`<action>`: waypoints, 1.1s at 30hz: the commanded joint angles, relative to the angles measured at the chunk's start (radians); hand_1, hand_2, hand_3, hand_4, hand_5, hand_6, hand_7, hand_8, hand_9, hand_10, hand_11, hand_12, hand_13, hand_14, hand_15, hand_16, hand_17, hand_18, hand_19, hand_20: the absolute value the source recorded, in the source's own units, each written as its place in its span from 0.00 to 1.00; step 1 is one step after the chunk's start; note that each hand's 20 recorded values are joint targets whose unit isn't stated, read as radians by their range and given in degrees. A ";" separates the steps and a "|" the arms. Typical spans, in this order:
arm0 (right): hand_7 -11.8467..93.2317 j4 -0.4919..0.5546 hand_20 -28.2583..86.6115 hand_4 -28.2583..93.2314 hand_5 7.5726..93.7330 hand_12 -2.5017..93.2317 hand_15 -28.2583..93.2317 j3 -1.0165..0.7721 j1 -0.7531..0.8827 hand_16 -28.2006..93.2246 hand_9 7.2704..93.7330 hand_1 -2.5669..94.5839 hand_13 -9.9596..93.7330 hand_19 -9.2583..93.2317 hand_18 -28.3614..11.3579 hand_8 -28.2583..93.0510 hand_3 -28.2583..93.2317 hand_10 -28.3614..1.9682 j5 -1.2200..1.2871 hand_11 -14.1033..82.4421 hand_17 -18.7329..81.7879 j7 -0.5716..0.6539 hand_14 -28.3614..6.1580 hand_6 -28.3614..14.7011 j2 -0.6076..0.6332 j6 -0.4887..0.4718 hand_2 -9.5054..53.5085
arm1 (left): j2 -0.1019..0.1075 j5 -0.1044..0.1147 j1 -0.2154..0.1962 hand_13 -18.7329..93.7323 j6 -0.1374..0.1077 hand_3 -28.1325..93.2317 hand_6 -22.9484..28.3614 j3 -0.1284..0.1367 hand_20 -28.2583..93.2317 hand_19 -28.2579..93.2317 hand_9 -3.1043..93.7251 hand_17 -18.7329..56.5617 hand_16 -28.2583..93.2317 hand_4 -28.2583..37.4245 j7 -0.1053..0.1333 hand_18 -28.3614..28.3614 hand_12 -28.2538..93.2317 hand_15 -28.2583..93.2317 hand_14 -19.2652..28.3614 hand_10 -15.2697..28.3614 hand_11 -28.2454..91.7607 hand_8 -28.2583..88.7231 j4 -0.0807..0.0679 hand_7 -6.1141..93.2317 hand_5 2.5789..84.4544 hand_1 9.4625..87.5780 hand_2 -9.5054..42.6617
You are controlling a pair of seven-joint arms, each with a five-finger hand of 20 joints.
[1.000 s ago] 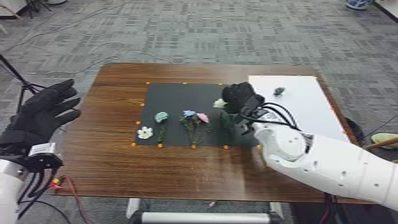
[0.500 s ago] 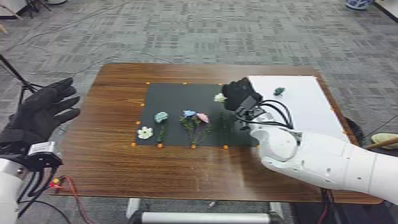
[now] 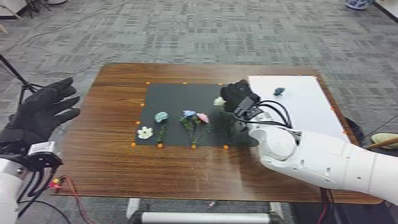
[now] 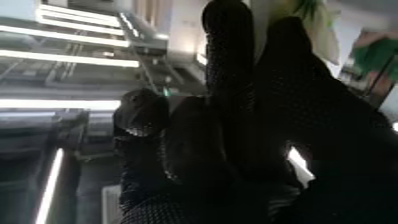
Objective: Arrange flowers
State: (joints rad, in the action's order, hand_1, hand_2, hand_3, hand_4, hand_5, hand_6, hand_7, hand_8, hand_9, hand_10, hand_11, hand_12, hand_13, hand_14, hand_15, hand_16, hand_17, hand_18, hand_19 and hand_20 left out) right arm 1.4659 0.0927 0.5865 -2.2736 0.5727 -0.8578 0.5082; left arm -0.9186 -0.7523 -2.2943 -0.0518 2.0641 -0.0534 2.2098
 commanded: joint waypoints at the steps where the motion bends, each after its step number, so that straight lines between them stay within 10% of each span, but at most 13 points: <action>1: 0.41 0.005 0.71 0.00 0.78 0.46 0.94 -0.023 0.004 0.55 0.91 0.53 0.84 0.95 0.21 0.20 0.82 0.84 -0.007 0.24 0.58 0.007 0.67 0.76 -0.004 0.000 0.00 | -0.010 0.000 -0.012 0.22 0.010 0.80 0.48 0.011 0.34 0.56 0.21 0.10 0.19 0.00 -0.001 0.84 0.39 0.60 0.67 0.57 0.42 0.15 0.000 0.29 0.24 0.18 0.15; 11: 0.36 -0.003 0.71 0.00 0.73 0.26 0.95 -0.081 0.035 0.54 0.81 0.39 0.83 0.95 0.20 0.15 0.85 0.72 0.011 0.40 0.57 0.011 0.65 0.76 -0.001 -0.033 0.00 | -0.006 -0.001 0.004 0.22 0.011 0.80 0.48 0.005 0.33 0.56 0.21 0.10 0.19 0.00 -0.007 0.84 0.39 0.60 0.67 0.57 0.42 0.15 -0.001 0.29 0.24 0.18 0.15; 33: 0.35 0.103 0.72 0.00 0.62 0.27 0.96 -0.210 0.066 0.54 0.70 0.48 0.79 0.94 0.18 0.12 0.63 0.64 0.005 0.42 0.54 0.050 0.64 0.69 0.103 0.003 0.00 | -0.012 -0.001 -0.018 0.22 0.008 0.80 0.48 0.015 0.33 0.56 0.21 0.10 0.19 0.00 -0.005 0.84 0.39 0.60 0.67 0.57 0.42 0.15 0.005 0.29 0.24 0.19 0.15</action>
State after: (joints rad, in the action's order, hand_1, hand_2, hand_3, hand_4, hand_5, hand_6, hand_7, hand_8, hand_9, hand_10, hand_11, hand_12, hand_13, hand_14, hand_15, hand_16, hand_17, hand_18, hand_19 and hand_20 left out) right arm 1.5144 -0.0397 0.6460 -2.2506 0.5877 -0.8121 0.4660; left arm -0.9203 -0.7522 -2.2966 -0.0500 2.0728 -0.0544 2.2101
